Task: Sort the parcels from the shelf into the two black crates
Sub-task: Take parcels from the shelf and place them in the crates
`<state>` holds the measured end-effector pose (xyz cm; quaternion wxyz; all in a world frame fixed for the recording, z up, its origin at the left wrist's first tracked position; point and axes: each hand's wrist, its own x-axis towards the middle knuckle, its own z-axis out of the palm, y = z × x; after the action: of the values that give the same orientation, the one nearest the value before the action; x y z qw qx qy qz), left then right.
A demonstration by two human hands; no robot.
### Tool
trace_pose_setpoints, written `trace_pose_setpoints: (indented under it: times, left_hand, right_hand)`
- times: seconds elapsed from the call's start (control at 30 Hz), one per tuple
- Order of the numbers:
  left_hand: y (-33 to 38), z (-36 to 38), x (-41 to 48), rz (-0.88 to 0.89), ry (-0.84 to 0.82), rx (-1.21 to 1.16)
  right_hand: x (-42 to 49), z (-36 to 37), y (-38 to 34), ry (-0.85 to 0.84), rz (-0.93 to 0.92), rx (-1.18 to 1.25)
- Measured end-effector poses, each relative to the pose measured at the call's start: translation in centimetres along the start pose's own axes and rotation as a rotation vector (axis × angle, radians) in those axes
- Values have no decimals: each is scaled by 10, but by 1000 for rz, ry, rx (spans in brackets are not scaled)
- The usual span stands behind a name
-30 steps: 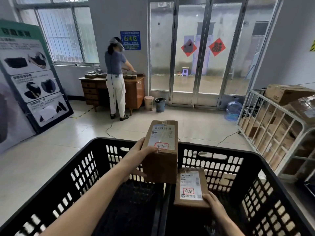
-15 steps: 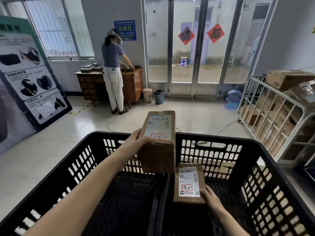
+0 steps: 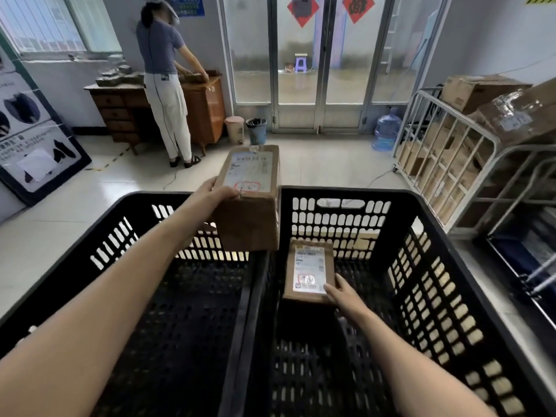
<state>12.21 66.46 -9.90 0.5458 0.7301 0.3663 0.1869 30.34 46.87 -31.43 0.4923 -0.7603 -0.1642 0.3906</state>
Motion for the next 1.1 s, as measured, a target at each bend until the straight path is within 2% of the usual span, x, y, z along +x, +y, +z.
trace_pose_setpoints:
  times: [0.2,0.43,0.83,1.1]
  left_hand:
    - [0,4,2,16,-3,-49]
    - [-4,6,8,27,11,-97]
    - [-7,8,16,53,10,-107]
    - [-5,5,10,23,14,-88]
  right_hand:
    - [-9,-1,-7,49,-176,-534]
    - [-3,7,-9,60,-365,-1050]
    - [4,14,-3,73,-387,-1120]
    - [-3,11,-20,5,-328,-1151]
